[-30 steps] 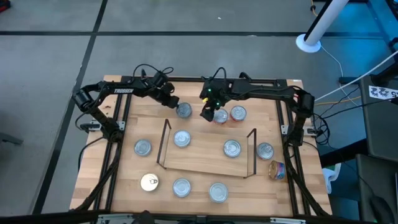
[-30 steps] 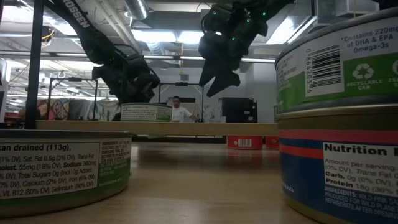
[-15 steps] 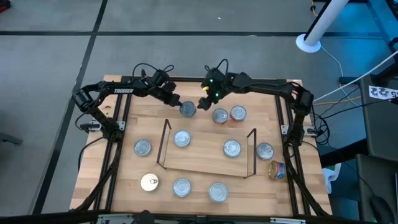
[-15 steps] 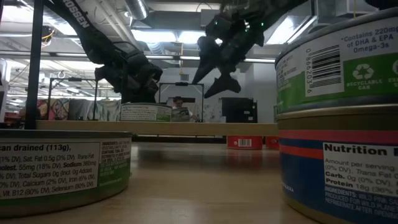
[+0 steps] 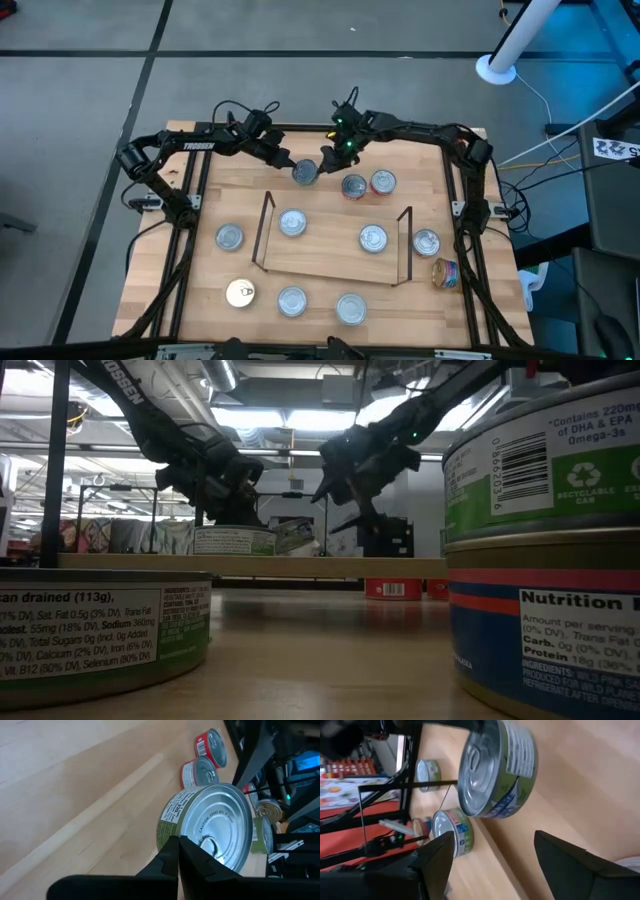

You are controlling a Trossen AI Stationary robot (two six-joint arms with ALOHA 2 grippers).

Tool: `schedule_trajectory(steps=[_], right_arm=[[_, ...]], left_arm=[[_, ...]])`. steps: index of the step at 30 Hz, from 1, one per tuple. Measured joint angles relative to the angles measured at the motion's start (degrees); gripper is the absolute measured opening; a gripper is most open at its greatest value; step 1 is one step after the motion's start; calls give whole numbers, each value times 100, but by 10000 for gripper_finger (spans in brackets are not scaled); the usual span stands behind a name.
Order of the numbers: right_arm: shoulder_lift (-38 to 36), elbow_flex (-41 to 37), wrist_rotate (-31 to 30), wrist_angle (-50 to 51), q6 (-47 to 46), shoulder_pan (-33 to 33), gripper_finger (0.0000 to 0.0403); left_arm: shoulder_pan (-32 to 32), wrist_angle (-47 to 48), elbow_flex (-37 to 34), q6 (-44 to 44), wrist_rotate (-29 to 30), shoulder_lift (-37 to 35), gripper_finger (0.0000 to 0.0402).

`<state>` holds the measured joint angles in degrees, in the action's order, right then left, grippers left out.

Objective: Stack canned seafood by type on shelf
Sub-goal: Stack the green tuna can on top of the green tuna can on the shelf

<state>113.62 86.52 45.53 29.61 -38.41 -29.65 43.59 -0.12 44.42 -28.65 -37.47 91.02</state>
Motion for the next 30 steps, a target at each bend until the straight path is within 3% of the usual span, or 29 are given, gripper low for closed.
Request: schedule_trajectory(steps=[10, 30], right_arm=[[248, -4, 211, -537, -491, 0, 273], [337, -4, -52, -1025, -962, 37, 273]], left_arm=[[0, -15, 0, -5, -111, 0, 0], [0, -101, 1, 5, -245, 0, 0]])
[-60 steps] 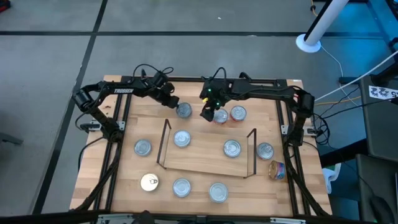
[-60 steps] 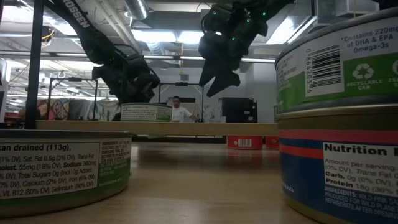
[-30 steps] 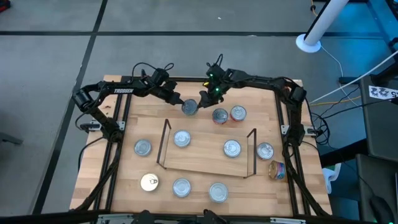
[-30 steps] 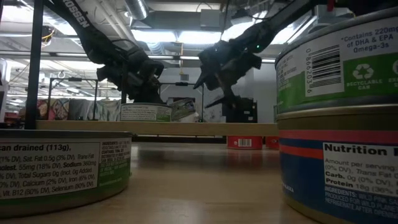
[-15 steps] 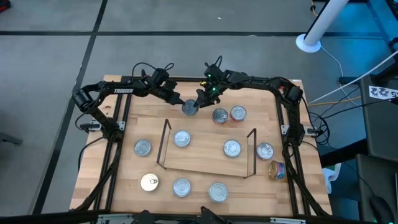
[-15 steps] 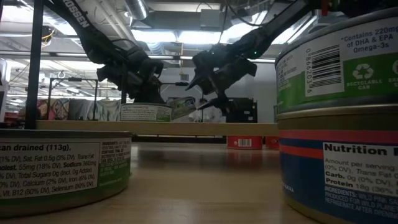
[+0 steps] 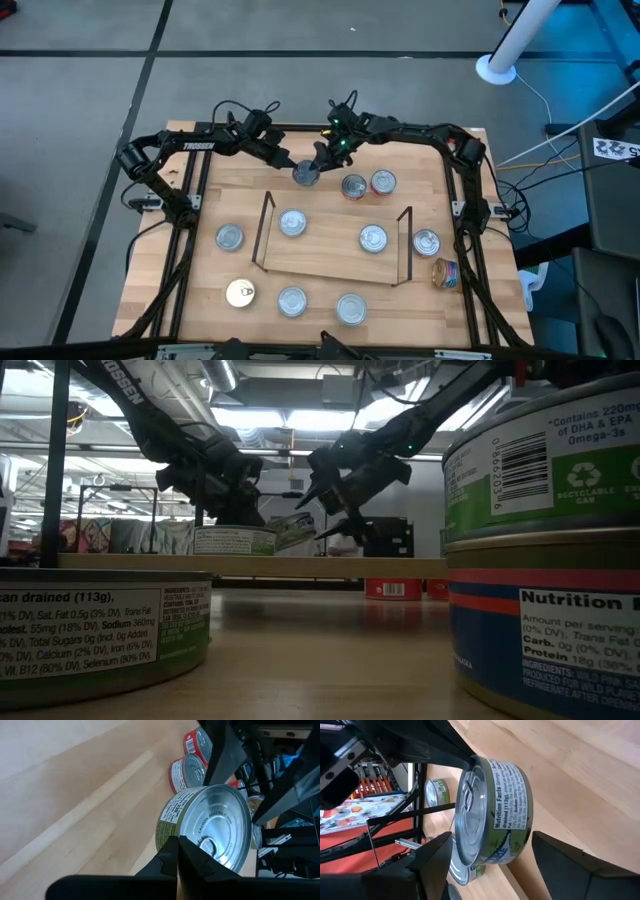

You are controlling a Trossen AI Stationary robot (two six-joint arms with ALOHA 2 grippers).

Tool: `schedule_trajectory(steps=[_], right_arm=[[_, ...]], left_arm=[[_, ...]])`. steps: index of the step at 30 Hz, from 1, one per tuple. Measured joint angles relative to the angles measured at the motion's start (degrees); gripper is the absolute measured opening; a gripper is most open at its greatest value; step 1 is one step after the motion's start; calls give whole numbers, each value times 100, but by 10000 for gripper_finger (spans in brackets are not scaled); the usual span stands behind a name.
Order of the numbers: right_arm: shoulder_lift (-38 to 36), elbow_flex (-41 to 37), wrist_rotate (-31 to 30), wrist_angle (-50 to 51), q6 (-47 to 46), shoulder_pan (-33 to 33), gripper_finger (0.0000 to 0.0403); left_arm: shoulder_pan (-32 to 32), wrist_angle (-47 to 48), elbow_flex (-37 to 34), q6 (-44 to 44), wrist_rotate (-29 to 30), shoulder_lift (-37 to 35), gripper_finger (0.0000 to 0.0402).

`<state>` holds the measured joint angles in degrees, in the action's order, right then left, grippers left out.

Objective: Stack canned seafood by type on shelf
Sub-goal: Stack the green tuna can on top of the green tuna can on the shelf

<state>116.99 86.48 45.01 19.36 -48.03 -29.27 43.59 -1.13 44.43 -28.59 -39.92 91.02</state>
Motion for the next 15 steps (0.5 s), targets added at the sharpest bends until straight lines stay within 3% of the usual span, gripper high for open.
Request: schedule_trajectory(steps=[9, 15], right_arm=[[79, 0, 6, -193, 24, 172, 268], [81, 0, -48, -294, 24, 201, 205]], left_arm=[[-11, -200, 10, 17, 0, -2, 0], [-11, -177, 9, 43, -7, -2, 0]])
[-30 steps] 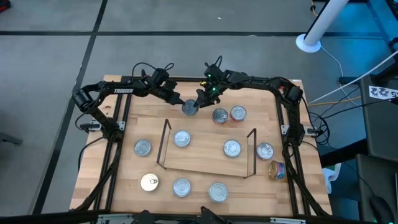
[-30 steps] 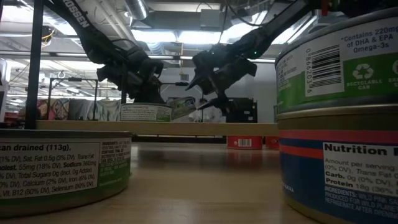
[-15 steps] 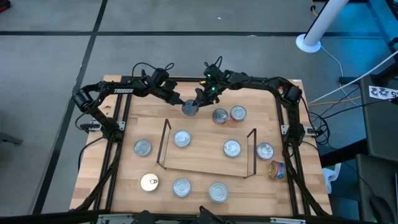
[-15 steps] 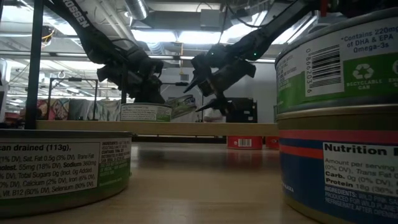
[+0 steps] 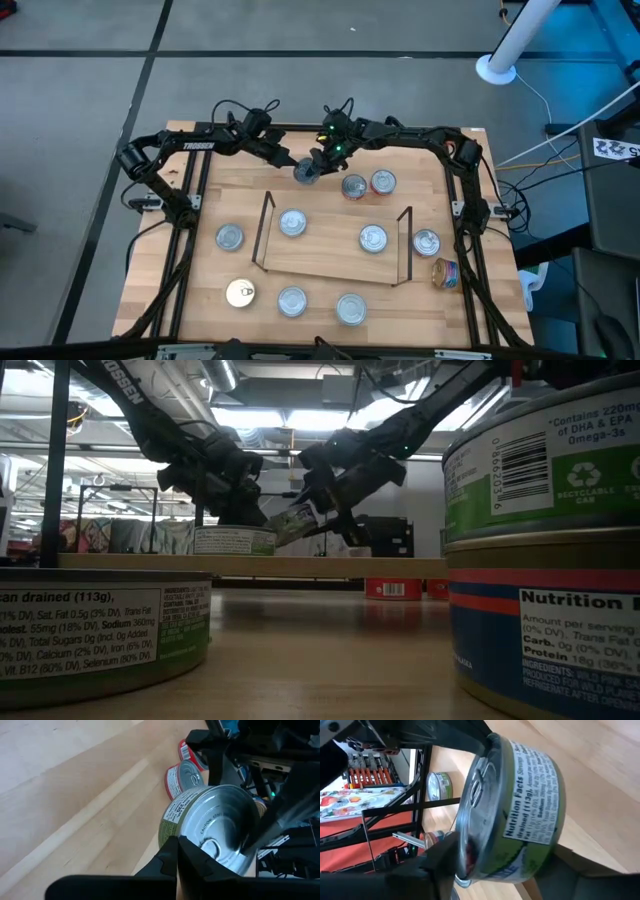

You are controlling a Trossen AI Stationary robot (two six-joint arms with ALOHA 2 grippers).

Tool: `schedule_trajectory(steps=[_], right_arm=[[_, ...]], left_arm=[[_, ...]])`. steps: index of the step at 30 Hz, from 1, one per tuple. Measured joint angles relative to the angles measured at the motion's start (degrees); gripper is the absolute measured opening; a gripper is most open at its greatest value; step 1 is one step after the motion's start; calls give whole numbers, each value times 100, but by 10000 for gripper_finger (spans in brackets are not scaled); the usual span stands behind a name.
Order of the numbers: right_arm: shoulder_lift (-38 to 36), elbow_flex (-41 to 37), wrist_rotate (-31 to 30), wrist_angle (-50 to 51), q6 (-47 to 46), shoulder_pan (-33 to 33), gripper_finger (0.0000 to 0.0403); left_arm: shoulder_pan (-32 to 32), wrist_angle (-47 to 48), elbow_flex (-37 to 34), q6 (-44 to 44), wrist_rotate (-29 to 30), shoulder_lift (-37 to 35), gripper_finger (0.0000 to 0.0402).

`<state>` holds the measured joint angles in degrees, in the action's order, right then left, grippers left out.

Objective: Stack canned seafood by type on shelf
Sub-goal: Stack the green tuna can on top of the green tuna can on the shelf

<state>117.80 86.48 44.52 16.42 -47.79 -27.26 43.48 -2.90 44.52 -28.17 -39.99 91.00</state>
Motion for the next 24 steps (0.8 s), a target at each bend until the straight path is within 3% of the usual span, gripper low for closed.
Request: schedule_trajectory(steps=[5, 14, 19, 24], right_arm=[[0, 0, -36, 15, -3, -25, 132], [-3, -2, 812, 259, 76, -40, 132], [-177, -7, 1268, 1136, 716, -97, 134], [-586, 0, 1456, 1988, 1574, -201, 134]], left_arm=[[-7, 7, -1, 50, 18, 0, 2], [-53, 44, -1, 515, -125, -11, 74], [-37, 17, -1, 750, 63, -14, 120], [-11, 22, -1, 961, 53, -32, 140]])
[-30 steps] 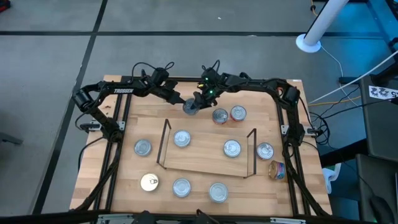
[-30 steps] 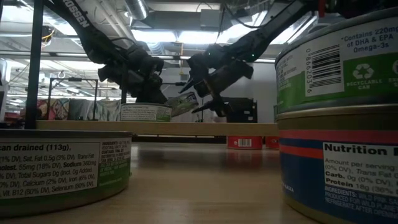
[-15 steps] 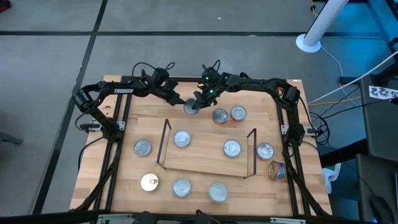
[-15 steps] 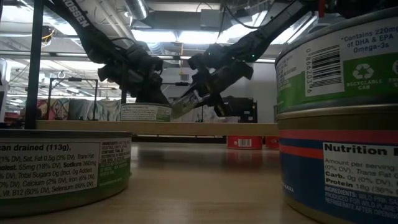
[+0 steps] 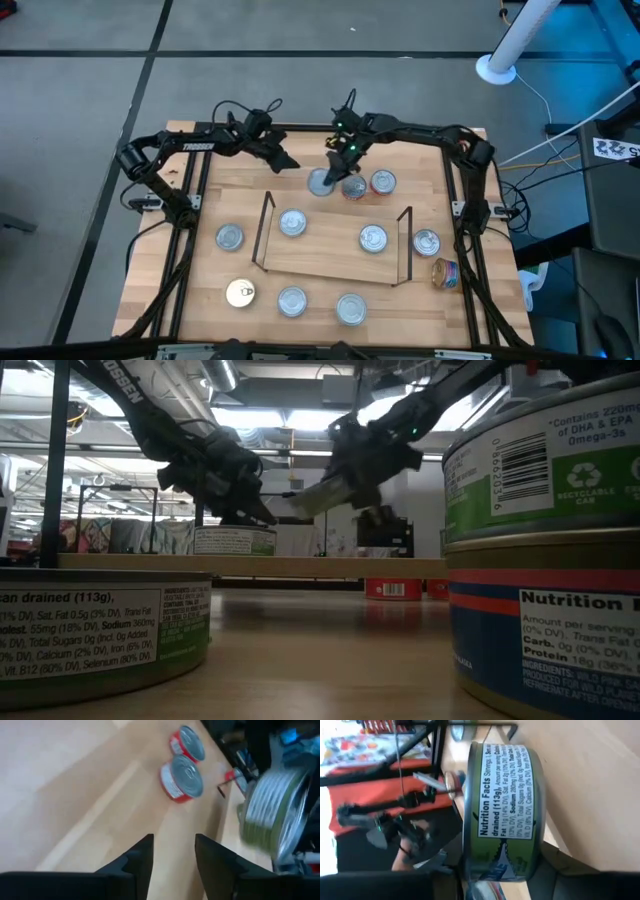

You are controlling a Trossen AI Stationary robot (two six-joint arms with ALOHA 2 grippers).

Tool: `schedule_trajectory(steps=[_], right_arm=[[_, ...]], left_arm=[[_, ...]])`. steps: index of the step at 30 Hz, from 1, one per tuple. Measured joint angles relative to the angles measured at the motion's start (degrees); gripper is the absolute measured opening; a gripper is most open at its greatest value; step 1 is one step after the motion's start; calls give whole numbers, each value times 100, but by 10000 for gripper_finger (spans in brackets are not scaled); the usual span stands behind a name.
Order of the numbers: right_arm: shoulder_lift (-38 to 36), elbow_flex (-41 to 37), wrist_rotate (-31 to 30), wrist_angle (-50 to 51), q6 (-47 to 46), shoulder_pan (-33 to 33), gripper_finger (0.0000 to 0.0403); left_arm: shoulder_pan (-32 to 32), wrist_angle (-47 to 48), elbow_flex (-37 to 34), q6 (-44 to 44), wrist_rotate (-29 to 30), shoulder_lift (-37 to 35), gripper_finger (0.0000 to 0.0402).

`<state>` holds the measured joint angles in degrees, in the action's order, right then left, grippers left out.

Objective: Stack canned seafood by type on shelf
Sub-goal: Stack the green tuna can on top of the green tuna can on the shelf

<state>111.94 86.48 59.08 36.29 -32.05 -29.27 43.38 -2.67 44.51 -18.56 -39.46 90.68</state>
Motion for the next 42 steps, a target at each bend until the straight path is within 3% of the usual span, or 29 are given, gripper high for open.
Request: schedule_trajectory(steps=[10, 18, 23, 35, 42], right_arm=[[-753, 2, -296, 2911, 2576, 8, 134], [-1055, 2, -322, 4534, 5015, 16, 134], [-1057, 2, -646, 4590, 5298, 177, 134], [-1057, 2, -1035, 4629, 5841, 1551, 134], [-1055, 2, -1109, 4487, 6048, 1972, 134]], left_arm=[[17, -19, -4, 60, -16, -102, 143], [13, -16, -4, 47, -33, -103, 143], [13, -16, -4, 45, -35, -103, 143], [13, -14, -4, 36, -36, -103, 143], [13, -14, -4, 29, -38, -103, 143]])
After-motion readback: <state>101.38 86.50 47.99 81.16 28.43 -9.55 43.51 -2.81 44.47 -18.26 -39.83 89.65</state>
